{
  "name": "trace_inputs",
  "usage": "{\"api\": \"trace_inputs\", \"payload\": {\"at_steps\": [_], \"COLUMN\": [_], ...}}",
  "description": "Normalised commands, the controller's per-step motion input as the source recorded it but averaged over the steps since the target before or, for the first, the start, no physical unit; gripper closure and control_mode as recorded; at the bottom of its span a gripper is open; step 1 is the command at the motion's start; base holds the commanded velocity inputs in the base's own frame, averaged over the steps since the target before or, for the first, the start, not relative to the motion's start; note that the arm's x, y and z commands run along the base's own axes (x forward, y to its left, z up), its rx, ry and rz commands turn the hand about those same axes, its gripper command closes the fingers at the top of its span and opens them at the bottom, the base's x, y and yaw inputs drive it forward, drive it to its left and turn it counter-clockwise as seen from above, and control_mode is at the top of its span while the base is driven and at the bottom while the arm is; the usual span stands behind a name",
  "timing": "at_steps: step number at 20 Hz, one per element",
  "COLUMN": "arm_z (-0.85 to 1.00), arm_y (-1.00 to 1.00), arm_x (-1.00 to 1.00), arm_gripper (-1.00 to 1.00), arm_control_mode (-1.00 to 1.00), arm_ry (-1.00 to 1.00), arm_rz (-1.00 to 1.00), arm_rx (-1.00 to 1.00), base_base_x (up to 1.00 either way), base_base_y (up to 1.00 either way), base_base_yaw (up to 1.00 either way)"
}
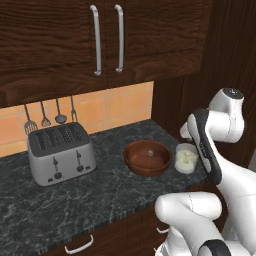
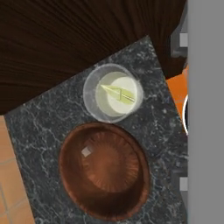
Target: Grab a lemon wedge from the fridge and one ice cube from the ice bowl, and put them in the glass of lemonade.
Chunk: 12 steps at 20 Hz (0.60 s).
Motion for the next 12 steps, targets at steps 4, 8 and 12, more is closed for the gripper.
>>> {"api": "trace_inputs", "payload": {"at_steps": [4, 8, 12], "arm_z": [0.41, 0.37, 0.38], "arm_y": [0.30, 0.49, 0.63], "arm_x": [-0.44, -0.55, -0.42], "arm_gripper": [-1.00, -1.00, -1.00], "arm_control_mode": [-1.00, -1.00, -1.00], "arm_ry": [0.00, 0.00, 0.00], "arm_rz": [0.08, 0.08, 0.06], "arm_rx": [0.00, 0.00, 0.00], "base_base_x": [0.00, 0.00, 0.00], "base_base_y": [0.00, 0.00, 0.00], "base_base_yaw": [0.00, 0.00, 0.00]}}
